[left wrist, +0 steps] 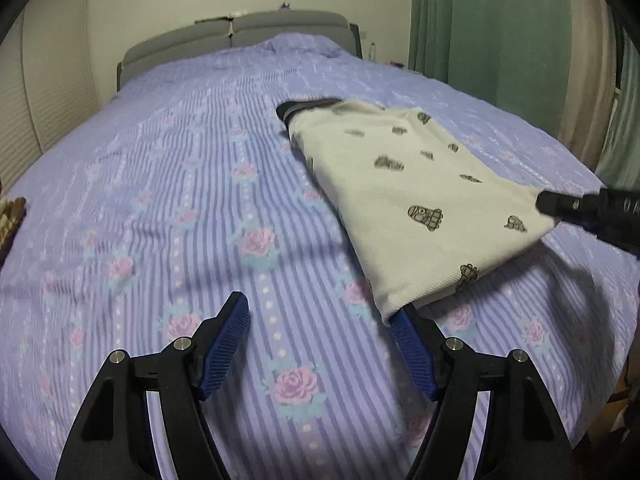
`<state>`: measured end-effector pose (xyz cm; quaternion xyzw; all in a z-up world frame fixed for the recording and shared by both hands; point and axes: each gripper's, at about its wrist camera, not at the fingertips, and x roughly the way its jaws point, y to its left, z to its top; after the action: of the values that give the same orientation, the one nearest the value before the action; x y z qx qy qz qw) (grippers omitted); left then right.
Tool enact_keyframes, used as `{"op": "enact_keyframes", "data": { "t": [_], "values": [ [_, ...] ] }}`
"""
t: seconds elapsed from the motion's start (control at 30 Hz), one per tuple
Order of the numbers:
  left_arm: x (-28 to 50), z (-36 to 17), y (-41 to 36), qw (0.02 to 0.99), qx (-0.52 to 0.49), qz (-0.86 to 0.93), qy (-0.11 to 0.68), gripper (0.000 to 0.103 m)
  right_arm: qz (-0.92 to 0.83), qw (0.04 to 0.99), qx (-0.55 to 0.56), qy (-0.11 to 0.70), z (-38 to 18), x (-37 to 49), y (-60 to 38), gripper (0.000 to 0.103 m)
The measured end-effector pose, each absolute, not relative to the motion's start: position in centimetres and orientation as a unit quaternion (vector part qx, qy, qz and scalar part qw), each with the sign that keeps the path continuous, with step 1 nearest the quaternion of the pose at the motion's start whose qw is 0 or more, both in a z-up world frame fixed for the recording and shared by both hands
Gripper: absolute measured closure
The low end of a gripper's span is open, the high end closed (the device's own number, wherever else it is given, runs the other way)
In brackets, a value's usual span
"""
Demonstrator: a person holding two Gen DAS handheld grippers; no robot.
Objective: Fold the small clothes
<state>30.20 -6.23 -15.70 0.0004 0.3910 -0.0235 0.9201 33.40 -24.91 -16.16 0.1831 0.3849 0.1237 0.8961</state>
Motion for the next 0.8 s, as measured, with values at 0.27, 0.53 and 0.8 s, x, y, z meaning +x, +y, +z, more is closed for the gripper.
{"op": "enact_keyframes", "data": {
  "t": [0.27,0.53,0.8],
  "values": [
    [29.8,-15.7,-5.9,0.913,0.0,-0.04,0.406,0.03,0.106,0.895,0.158,0.404,-18.6,33.2,-24.8,0.091],
    [28.4,-12.3,-4.2,0.917,0.026,-0.056,0.395,0.027,0.027,0.912,0.127,0.389,-17.5,30.5,-25.8,0.046],
    [29.7,-8.1,-2.2,0.926,0.027,-0.089,0.367,0.008,0.026,0.904,0.182,0.386,-15.9,27.0,-24.6,0.026]
  ]
}}
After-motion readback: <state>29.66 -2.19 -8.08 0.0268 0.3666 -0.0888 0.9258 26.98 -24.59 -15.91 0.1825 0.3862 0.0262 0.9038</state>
